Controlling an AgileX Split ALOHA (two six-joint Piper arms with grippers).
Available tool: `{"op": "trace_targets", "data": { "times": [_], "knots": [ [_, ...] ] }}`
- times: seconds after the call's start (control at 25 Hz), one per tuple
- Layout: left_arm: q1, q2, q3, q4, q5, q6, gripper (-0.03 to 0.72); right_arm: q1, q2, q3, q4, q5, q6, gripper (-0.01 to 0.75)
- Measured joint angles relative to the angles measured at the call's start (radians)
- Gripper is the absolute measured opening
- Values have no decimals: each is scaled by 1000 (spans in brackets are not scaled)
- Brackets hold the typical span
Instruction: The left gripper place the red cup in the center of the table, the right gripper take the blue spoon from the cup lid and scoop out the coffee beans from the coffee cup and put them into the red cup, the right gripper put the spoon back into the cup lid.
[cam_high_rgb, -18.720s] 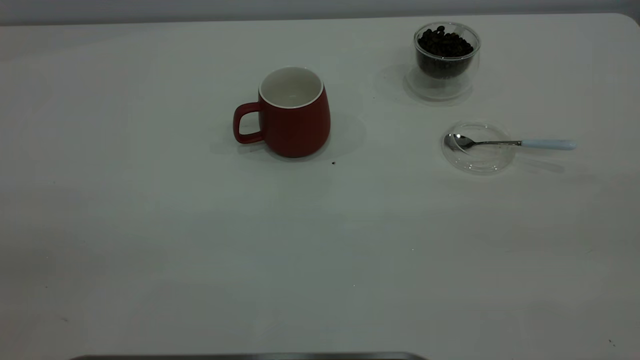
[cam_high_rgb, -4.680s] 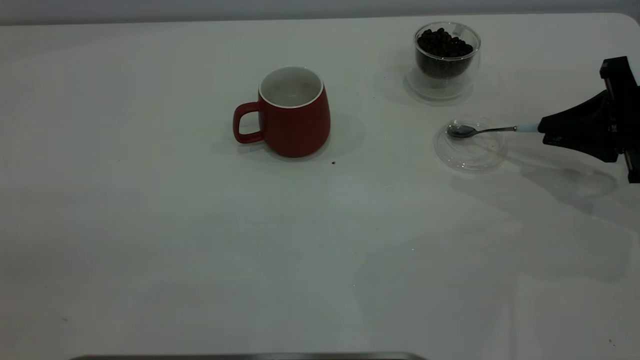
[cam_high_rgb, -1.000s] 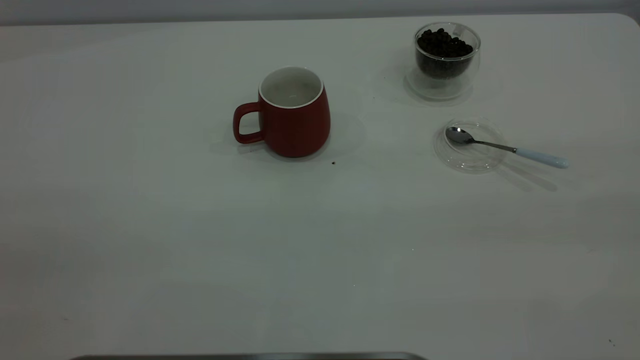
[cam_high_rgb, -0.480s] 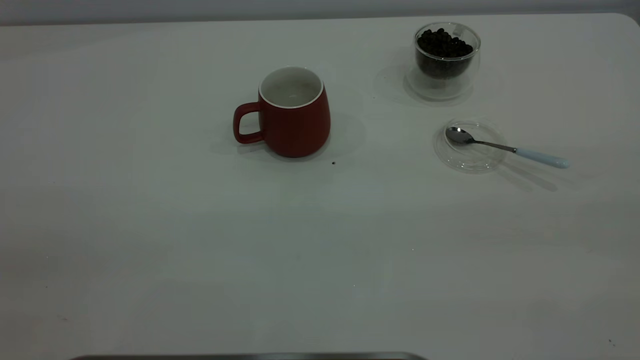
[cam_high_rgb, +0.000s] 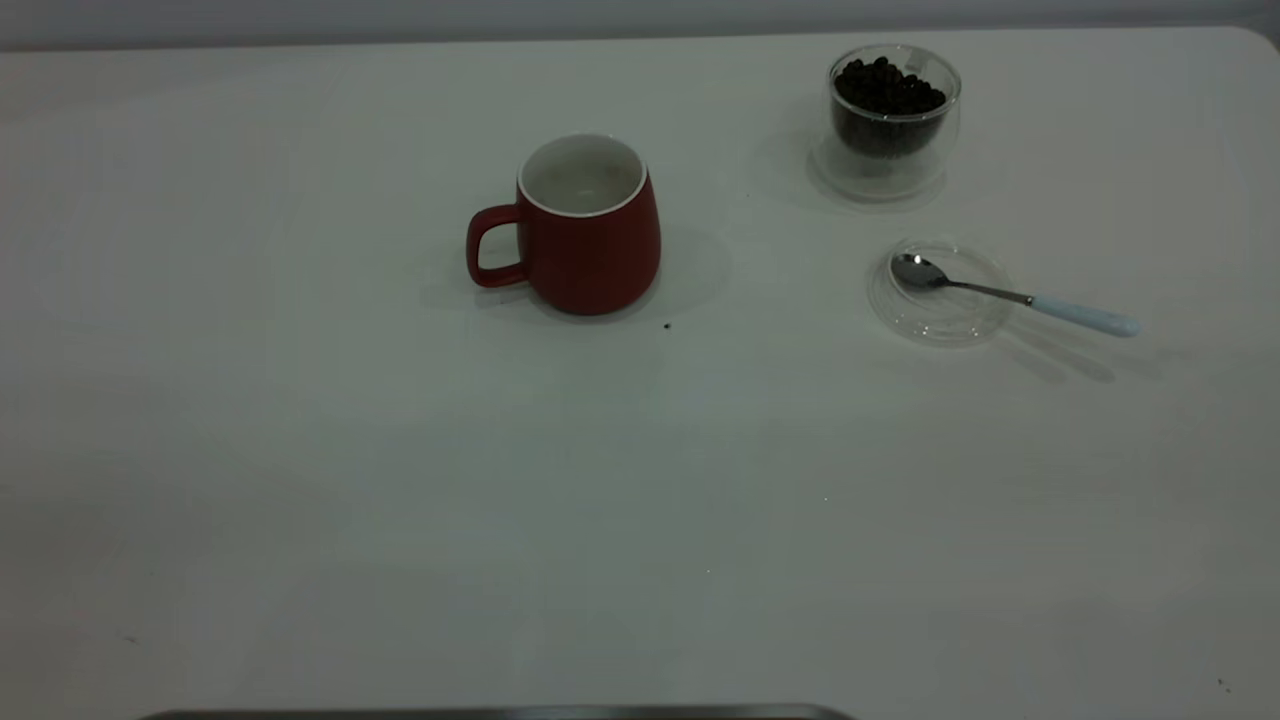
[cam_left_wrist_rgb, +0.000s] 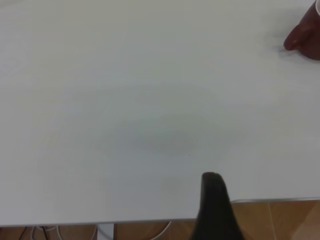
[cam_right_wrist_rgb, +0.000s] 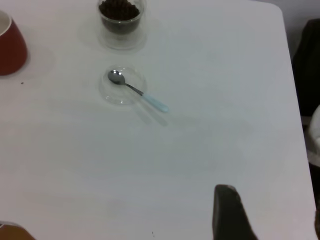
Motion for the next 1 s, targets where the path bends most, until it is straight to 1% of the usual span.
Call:
{"op": "trace_targets", "data": {
  "times": [0.28,1.0],
  "knots": [
    [0,0,0,0,0,0,587,-18,-1,0,-24,0,4,438],
    [0,0,0,0,0,0,587,-18,-1,0,-32,0,4,438]
  ]
}}
